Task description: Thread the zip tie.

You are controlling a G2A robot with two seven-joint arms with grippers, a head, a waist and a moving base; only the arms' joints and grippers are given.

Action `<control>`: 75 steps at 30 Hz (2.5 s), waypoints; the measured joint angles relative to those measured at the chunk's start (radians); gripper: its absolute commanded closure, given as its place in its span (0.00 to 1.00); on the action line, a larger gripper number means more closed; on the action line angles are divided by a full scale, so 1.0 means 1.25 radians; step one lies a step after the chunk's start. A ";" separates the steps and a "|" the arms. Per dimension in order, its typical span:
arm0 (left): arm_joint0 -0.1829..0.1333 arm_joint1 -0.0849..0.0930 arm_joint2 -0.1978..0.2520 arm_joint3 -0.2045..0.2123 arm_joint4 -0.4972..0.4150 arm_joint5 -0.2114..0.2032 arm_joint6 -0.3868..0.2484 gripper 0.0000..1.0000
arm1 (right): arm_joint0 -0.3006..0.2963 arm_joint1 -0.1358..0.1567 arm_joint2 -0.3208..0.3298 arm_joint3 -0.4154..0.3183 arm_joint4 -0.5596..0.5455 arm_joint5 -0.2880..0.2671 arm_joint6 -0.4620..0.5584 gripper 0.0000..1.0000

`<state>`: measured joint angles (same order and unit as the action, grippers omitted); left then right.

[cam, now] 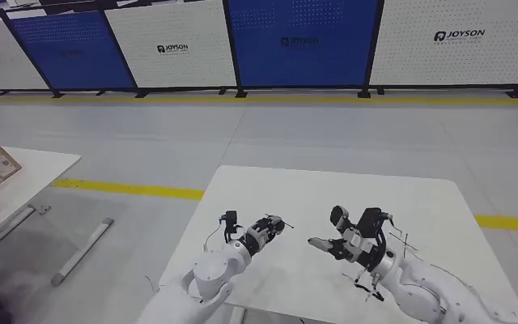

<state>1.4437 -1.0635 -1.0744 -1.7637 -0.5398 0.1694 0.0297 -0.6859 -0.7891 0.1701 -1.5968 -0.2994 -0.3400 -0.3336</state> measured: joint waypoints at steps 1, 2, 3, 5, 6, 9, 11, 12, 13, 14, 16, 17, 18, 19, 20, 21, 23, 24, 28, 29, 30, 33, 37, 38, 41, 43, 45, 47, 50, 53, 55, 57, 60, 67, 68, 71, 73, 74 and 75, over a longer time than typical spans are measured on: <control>-0.005 -0.003 0.007 0.003 0.006 -0.007 0.010 1.00 | 0.001 -0.003 0.000 0.011 0.051 0.000 0.024 0.00; -0.007 -0.004 0.009 0.004 0.011 -0.015 0.015 1.00 | -0.001 -0.006 0.000 0.013 0.092 0.000 0.040 0.00; -0.007 -0.006 0.011 0.005 0.017 -0.023 0.020 1.00 | -0.002 -0.010 0.003 0.014 0.134 0.000 0.059 0.00; -0.003 -0.007 0.011 0.005 0.032 -0.040 0.029 1.00 | -0.005 -0.020 0.014 0.032 0.235 0.000 0.125 0.00; 0.000 -0.007 0.010 0.005 0.038 -0.043 0.029 1.00 | -0.006 -0.025 0.023 0.041 0.280 0.000 0.164 0.00; 0.002 -0.007 0.009 0.005 0.044 -0.044 0.027 1.00 | -0.009 -0.034 0.047 0.054 0.402 0.000 0.261 0.00; 0.002 -0.007 0.009 0.005 0.044 -0.044 0.027 1.00 | -0.009 -0.034 0.046 0.054 0.404 0.000 0.250 0.00; 0.002 -0.007 0.009 0.005 0.044 -0.044 0.027 1.00 | -0.009 -0.034 0.046 0.054 0.387 0.000 0.244 0.00; 0.002 -0.007 0.009 0.005 0.044 -0.044 0.027 1.00 | -0.009 -0.034 0.046 0.053 0.373 0.000 0.241 0.00; 0.002 -0.007 0.009 0.005 0.044 -0.044 0.027 1.00 | -0.009 -0.034 0.046 0.053 0.370 0.000 0.240 0.00; 0.002 -0.007 0.009 0.005 0.044 -0.044 0.027 1.00 | -0.009 -0.034 0.046 0.053 0.371 0.000 0.241 0.00; 0.002 -0.007 0.009 0.005 0.044 -0.044 0.027 1.00 | -0.009 -0.034 0.046 0.053 0.371 0.000 0.241 0.00; 0.002 -0.007 0.009 0.005 0.044 -0.044 0.027 1.00 | -0.009 -0.034 0.046 0.053 0.371 0.000 0.241 0.00; 0.002 -0.007 0.009 0.005 0.044 -0.044 0.027 1.00 | -0.009 -0.034 0.046 0.054 0.372 0.000 0.241 0.00; 0.002 -0.007 0.009 0.005 0.044 -0.044 0.027 1.00 | -0.009 -0.034 0.046 0.054 0.372 0.000 0.241 0.00; 0.002 -0.007 0.009 0.005 0.044 -0.044 0.027 1.00 | -0.009 -0.034 0.046 0.054 0.372 0.000 0.241 0.00; 0.002 -0.007 0.009 0.005 0.044 -0.044 0.027 1.00 | -0.014 -0.035 0.048 0.046 0.380 0.000 0.249 0.00; 0.002 -0.007 0.009 0.005 0.044 -0.044 0.027 1.00 | -0.020 -0.036 0.053 0.038 0.396 0.000 0.265 0.00; 0.002 -0.007 0.009 0.005 0.044 -0.044 0.027 1.00 | -0.052 -0.041 0.126 0.010 0.568 0.000 0.423 0.00; 0.002 -0.007 0.009 0.005 0.044 -0.044 0.027 1.00 | -0.062 -0.042 0.150 0.019 0.610 0.000 0.467 0.00; 0.002 -0.007 0.009 0.005 0.044 -0.044 0.027 1.00 | -0.074 -0.044 0.174 0.036 0.643 0.000 0.504 0.00; 0.002 -0.007 0.009 0.005 0.044 -0.044 0.027 1.00 | -0.111 -0.061 0.233 0.088 0.669 0.000 0.594 0.00; 0.002 -0.007 0.009 0.005 0.044 -0.044 0.027 1.00 | -0.122 -0.106 0.257 0.181 0.676 0.000 0.690 0.00; 0.002 -0.007 0.009 0.005 0.044 -0.044 0.027 1.00 | -0.120 -0.116 0.259 0.195 0.682 0.000 0.707 0.00; 0.002 -0.007 0.009 0.006 0.044 -0.044 0.027 1.00 | -0.118 -0.121 0.261 0.203 0.686 0.000 0.717 0.00; 0.005 -0.007 0.009 0.010 0.056 -0.047 0.018 1.00 | -0.118 -0.121 0.261 0.202 0.685 0.000 0.716 0.00; 0.013 -0.005 0.009 0.009 0.084 -0.053 0.001 1.00 | -0.118 -0.121 0.261 0.202 0.685 0.000 0.715 0.00; 0.030 -0.002 0.006 0.002 0.114 -0.056 -0.025 1.00 | -0.118 -0.121 0.261 0.202 0.685 0.000 0.715 0.00; 0.055 0.002 0.004 -0.012 0.131 -0.055 -0.055 1.00 | -0.118 -0.121 0.261 0.202 0.685 0.000 0.716 0.00; 0.062 0.002 0.001 -0.016 0.128 -0.056 -0.050 1.00 | -0.118 -0.121 0.261 0.202 0.685 0.000 0.716 0.00; 0.062 0.002 0.001 -0.016 0.128 -0.056 -0.049 1.00 | -0.118 -0.121 0.261 0.202 0.685 0.000 0.716 0.00; 0.062 0.002 0.001 -0.016 0.128 -0.056 -0.049 1.00 | -0.118 -0.121 0.261 0.202 0.685 0.000 0.716 0.00; 0.061 0.001 0.001 -0.016 0.128 -0.056 -0.049 1.00 | -0.118 -0.121 0.261 0.202 0.685 0.000 0.716 0.00; 0.039 -0.013 0.031 -0.019 0.117 -0.047 -0.013 1.00 | -0.127 -0.141 0.254 0.197 0.657 0.023 0.741 0.00; 0.035 -0.015 0.034 -0.017 0.114 -0.046 -0.008 1.00 | -0.125 -0.147 0.251 0.203 0.658 0.024 0.745 0.00; 0.026 -0.021 0.042 -0.007 0.100 -0.041 0.005 1.00 | -0.117 -0.170 0.244 0.233 0.675 0.014 0.751 0.00; 0.025 -0.021 0.043 -0.005 0.100 -0.040 0.005 1.00 | -0.112 -0.179 0.243 0.251 0.685 0.007 0.756 0.00; 0.025 -0.021 0.043 -0.005 0.100 -0.040 0.005 1.00 | -0.112 -0.180 0.243 0.252 0.685 0.007 0.756 0.00; 0.025 -0.021 0.043 -0.005 0.100 -0.040 0.005 1.00 | -0.112 -0.179 0.243 0.251 0.684 0.007 0.756 0.00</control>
<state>1.4748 -1.0901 -1.0202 -1.7701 -0.4146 0.1197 0.0361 -0.8261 -1.0134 0.4740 -1.2824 0.5562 -0.3312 0.6111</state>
